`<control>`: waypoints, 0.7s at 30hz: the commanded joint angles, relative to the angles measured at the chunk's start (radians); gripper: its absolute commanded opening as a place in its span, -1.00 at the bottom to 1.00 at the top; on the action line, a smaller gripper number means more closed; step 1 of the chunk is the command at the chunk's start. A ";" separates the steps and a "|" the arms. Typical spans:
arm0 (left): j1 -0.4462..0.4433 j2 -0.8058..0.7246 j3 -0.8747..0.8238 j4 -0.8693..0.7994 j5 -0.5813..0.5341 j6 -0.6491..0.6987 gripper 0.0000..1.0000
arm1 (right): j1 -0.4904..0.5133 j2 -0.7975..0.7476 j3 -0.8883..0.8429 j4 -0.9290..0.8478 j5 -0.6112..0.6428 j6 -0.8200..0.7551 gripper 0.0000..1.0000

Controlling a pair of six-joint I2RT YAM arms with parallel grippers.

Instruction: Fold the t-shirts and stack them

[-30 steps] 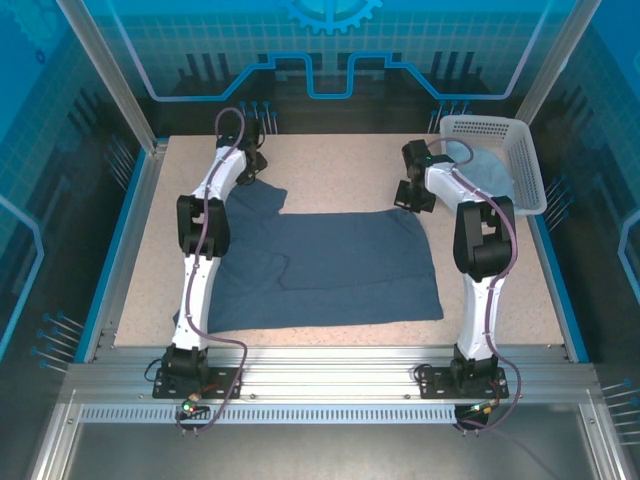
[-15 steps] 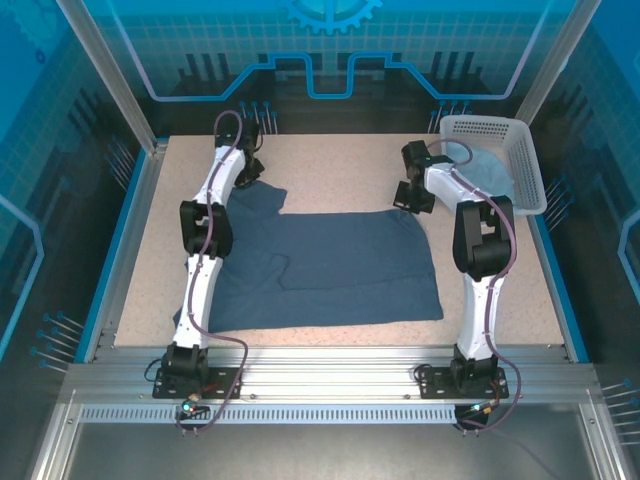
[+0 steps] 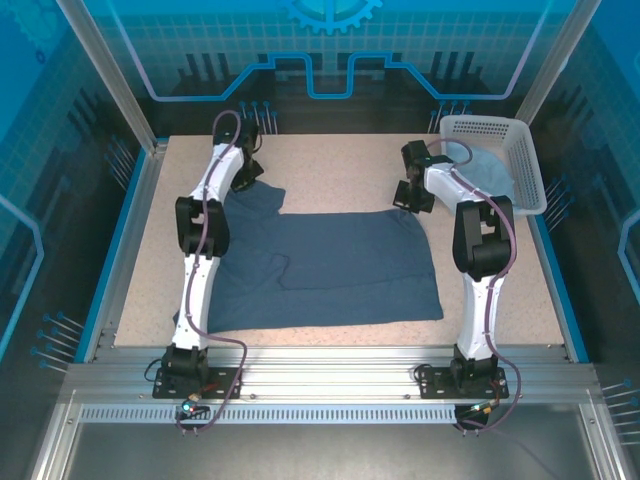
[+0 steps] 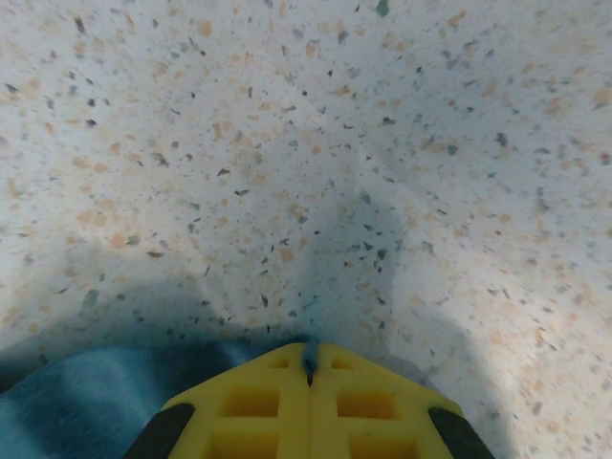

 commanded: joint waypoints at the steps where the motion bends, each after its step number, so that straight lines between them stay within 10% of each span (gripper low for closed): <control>1: -0.011 -0.156 -0.034 0.020 -0.014 0.033 -1.00 | 0.008 -0.006 0.001 0.010 -0.015 -0.013 -1.00; 21: -0.014 -0.916 -0.973 0.157 0.047 -0.021 -1.00 | 0.019 -0.148 -0.098 0.049 0.079 -0.058 -1.00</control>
